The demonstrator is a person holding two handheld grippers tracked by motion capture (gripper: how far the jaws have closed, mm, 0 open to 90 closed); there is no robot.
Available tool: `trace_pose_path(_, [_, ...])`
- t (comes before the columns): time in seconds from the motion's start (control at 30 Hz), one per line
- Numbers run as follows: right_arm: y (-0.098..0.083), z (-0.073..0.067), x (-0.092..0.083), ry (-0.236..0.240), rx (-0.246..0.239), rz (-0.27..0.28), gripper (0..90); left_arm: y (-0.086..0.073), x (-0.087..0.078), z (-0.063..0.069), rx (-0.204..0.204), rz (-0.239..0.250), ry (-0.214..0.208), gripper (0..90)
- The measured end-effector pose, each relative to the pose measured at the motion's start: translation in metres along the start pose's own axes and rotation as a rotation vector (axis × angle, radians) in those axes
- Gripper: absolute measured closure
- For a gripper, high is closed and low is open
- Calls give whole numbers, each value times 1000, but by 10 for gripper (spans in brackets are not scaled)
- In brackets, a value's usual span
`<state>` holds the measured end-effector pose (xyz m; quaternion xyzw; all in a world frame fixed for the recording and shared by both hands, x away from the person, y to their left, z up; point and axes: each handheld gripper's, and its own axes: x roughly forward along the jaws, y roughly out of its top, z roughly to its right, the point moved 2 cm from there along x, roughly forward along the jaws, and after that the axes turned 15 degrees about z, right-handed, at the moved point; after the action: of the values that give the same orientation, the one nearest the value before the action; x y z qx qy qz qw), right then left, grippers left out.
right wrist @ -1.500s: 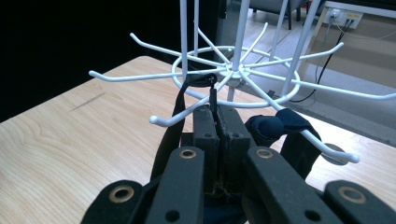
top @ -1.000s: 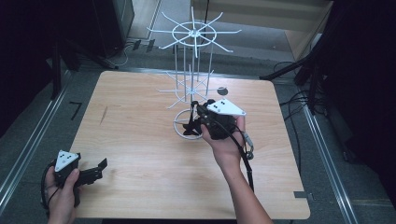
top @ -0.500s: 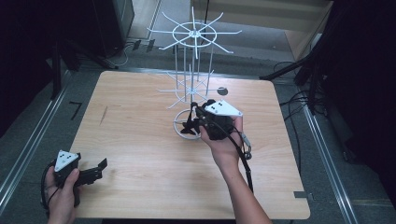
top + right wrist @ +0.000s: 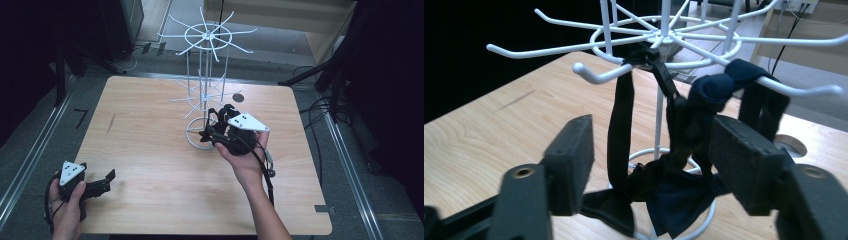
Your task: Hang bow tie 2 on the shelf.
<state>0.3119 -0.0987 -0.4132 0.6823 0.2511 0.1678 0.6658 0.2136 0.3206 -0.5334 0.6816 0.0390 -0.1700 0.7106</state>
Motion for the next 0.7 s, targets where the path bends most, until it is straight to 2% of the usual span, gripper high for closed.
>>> trace_pose_path(0.17, [-4, 5, -14, 15, 13, 13, 267, 0, 0, 1, -3, 13, -5, 0])
trace_pose_path(0.37, [-10, 11, -26, 11, 29, 12, 202, 1, 0, 1, 4, 26, -8, 0])
trace_pose_path(0.7, [-26, 29, -46, -2, 67, -3, 148, 1, 0, 1, 11, 32, -3, 0])
